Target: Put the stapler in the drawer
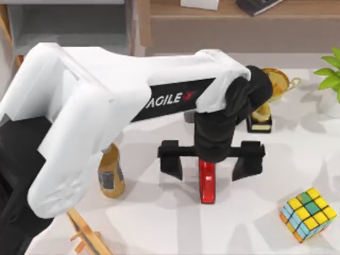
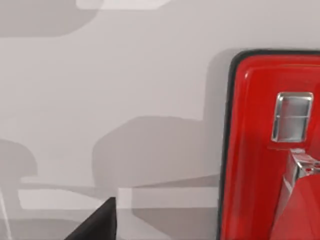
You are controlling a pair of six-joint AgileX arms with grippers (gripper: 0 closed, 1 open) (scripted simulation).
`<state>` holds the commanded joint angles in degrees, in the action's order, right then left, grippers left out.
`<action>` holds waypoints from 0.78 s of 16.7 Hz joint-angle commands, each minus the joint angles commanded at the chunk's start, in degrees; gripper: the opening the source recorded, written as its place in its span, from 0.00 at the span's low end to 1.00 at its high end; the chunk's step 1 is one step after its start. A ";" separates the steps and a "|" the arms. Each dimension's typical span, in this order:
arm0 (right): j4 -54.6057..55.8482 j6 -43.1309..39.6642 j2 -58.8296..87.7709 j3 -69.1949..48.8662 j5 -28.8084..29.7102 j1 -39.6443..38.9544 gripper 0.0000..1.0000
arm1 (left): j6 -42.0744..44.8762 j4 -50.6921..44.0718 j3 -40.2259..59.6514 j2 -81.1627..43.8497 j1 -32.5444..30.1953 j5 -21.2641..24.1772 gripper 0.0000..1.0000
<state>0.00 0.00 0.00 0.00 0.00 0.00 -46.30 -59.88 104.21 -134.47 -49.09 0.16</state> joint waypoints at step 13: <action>0.00 0.00 0.00 0.00 0.00 0.00 1.00 | 0.00 0.00 0.00 0.00 0.00 0.00 0.00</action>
<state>0.00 0.00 0.00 0.00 0.00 0.00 -46.30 -59.88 104.21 -134.47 -49.09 0.16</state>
